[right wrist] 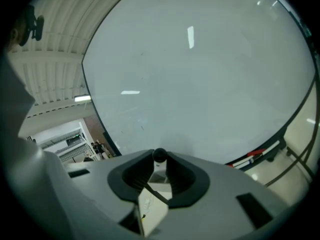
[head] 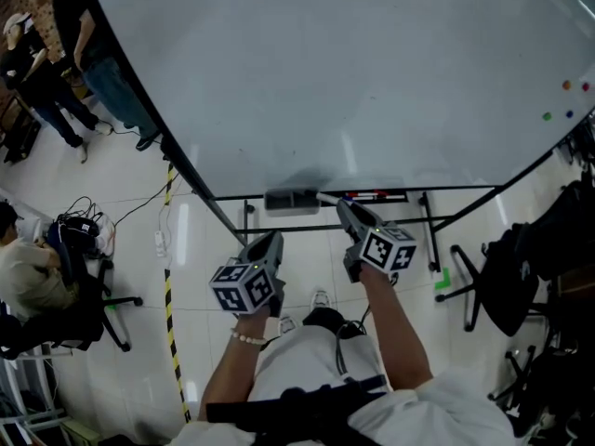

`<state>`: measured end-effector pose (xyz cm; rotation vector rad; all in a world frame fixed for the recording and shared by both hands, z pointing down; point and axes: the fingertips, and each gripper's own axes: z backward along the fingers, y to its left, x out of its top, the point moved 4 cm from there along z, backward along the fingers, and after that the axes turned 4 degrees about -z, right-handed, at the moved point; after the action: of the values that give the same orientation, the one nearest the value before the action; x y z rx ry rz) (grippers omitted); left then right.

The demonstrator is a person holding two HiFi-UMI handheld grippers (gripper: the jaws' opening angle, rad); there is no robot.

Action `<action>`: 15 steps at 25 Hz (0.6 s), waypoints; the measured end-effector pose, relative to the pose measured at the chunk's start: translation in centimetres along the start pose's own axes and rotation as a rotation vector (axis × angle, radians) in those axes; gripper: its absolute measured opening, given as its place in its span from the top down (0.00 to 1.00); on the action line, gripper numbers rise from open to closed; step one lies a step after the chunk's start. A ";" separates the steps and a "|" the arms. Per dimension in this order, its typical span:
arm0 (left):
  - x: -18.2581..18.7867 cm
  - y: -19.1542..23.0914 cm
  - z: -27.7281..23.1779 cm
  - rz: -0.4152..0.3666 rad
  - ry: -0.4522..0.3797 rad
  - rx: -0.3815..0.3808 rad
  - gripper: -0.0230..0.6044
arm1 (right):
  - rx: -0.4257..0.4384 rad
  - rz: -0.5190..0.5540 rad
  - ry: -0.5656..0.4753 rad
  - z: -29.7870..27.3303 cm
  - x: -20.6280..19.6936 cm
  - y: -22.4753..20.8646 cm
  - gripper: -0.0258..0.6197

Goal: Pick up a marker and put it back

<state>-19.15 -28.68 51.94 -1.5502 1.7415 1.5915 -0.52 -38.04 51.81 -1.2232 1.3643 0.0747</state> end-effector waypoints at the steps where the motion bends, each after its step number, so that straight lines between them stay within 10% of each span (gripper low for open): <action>1: 0.1 0.0 0.2 -0.009 -0.004 0.001 0.98 | 0.005 0.010 -0.013 0.8 0.4 0.6 0.83; 15: -0.2 -3.5 3.2 -0.156 -0.019 -0.035 0.98 | 0.000 0.075 -0.113 11.2 -0.3 6.1 0.83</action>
<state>-17.41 -25.12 49.25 -1.6389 1.5493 1.5619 2.98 -27.57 45.51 -1.1506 1.3118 0.1942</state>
